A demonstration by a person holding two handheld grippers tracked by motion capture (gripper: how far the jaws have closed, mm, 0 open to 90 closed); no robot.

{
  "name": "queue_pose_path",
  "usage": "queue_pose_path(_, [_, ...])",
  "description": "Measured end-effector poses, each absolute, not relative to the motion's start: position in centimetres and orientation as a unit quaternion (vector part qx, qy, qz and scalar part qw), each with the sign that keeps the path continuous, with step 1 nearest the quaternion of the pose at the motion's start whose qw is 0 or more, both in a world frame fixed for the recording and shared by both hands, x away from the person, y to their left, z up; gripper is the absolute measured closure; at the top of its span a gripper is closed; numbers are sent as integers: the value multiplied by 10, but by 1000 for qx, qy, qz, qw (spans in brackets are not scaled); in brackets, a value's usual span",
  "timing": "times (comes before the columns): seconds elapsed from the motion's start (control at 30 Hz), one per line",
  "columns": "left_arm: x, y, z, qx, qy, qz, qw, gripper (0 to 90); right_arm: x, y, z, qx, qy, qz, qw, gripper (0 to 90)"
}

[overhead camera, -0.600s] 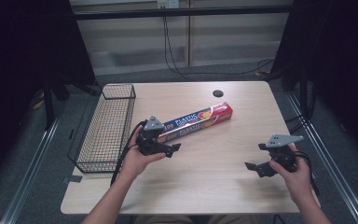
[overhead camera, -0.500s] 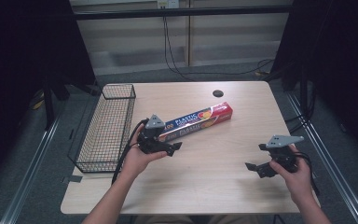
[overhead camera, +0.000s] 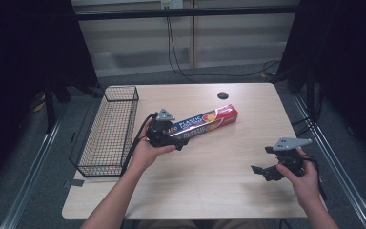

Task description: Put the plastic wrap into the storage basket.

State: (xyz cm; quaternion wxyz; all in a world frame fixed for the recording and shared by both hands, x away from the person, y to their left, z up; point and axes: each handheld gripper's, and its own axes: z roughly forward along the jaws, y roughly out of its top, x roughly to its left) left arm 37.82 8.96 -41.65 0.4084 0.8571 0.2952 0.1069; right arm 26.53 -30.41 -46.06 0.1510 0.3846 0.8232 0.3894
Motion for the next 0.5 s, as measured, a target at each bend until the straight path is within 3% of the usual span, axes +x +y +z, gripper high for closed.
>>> queue_pose_path(0.5, [413,79,-413,860,320,114,382,82,268,-304,-461,382,824,391,148,49])
